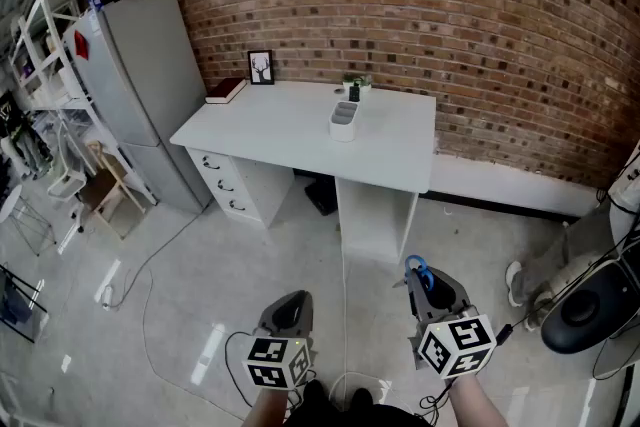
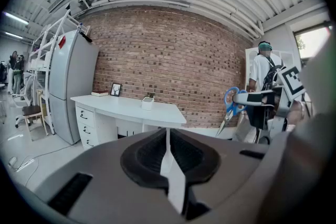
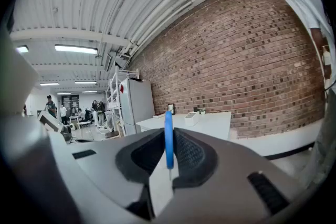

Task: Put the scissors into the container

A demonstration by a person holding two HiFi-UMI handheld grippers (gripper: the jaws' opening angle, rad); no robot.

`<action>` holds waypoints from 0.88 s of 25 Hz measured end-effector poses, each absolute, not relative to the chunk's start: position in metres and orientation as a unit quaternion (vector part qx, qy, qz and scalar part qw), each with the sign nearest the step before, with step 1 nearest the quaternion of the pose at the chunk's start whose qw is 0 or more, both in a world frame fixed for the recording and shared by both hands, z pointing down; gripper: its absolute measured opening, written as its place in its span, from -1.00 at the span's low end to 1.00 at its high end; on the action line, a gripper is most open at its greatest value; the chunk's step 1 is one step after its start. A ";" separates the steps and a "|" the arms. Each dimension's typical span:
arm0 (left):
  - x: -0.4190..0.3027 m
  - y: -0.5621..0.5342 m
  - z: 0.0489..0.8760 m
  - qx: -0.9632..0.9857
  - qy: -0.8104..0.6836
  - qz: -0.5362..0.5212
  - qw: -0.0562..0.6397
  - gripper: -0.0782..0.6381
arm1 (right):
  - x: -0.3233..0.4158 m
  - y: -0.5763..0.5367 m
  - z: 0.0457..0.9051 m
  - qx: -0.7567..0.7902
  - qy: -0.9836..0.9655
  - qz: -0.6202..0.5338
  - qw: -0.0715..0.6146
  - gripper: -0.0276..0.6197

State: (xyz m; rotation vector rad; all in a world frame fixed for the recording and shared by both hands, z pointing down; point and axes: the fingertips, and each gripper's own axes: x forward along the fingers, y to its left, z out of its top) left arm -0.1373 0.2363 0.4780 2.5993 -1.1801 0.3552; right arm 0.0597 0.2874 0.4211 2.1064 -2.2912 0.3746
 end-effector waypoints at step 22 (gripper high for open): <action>-0.128 0.220 0.478 0.887 -0.427 0.118 0.131 -0.71 | 0.077 0.274 0.446 0.668 -0.729 0.146 0.015 -0.76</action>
